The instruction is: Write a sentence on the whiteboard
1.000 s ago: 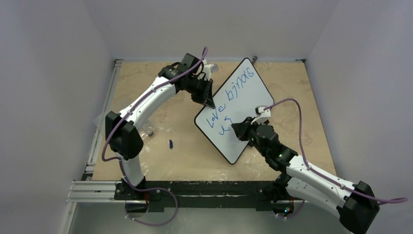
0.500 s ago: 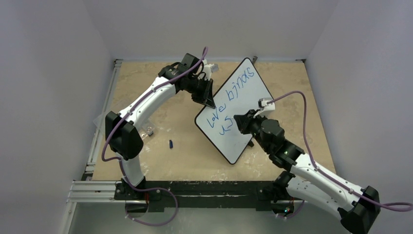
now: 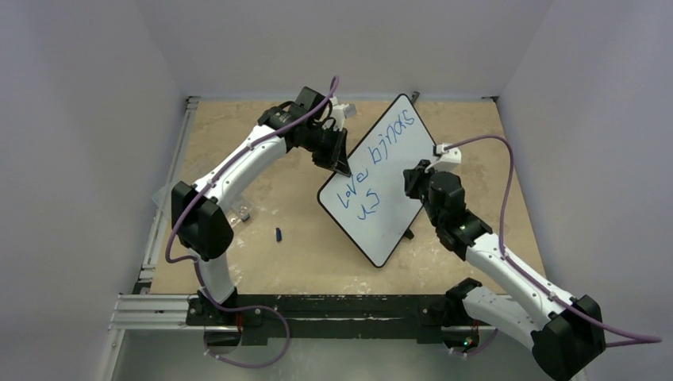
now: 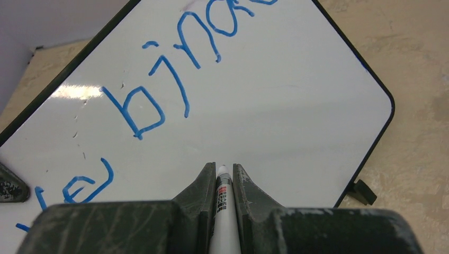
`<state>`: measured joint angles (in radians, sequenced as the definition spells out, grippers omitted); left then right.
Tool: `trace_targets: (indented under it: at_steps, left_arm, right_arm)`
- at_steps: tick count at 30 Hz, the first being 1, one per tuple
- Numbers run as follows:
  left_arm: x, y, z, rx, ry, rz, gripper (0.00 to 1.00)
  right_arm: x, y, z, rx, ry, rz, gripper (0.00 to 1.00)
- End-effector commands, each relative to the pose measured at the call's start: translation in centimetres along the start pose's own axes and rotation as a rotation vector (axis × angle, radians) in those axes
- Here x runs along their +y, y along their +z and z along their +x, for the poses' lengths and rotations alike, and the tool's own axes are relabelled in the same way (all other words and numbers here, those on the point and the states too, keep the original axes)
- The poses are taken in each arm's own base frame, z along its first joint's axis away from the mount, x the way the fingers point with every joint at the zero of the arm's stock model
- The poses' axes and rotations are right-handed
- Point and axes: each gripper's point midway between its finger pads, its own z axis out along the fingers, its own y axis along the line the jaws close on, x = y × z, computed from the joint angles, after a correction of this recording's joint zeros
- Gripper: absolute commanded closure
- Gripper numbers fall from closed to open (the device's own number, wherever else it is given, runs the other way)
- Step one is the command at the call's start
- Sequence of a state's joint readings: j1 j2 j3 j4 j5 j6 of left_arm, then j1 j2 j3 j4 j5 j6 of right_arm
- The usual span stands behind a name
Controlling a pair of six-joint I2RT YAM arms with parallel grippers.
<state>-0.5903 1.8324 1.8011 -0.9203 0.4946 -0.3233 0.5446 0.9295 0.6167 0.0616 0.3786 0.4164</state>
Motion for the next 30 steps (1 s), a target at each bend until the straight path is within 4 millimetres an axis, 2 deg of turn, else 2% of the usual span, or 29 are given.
trace_targets:
  at_steps: [1, 12, 22, 30]
  left_arm:
    - [1.8, 1.9, 2.1, 0.069, 0.09, -0.107, 1.0]
    - [1.9, 1.9, 2.1, 0.068, 0.09, -0.114, 1.0]
    - [1.8, 1.9, 2.1, 0.07, 0.091, -0.105, 1.0]
    - [1.7, 1.8, 2.1, 0.068, 0.09, -0.104, 1.0]
  right_arm:
    - [1.0, 0.0, -1.9, -0.06, -0.004, -0.079, 1.0]
    - [2.6, 0.5, -1.6, -0.059, -0.013, -0.203, 1.0]
    - [2.4, 0.5, -0.5, -0.052, 0.018, -0.235, 1.0]
    - [2.1, 1.0, -0.5, -0.044, 0.031, -0.237, 1.0]
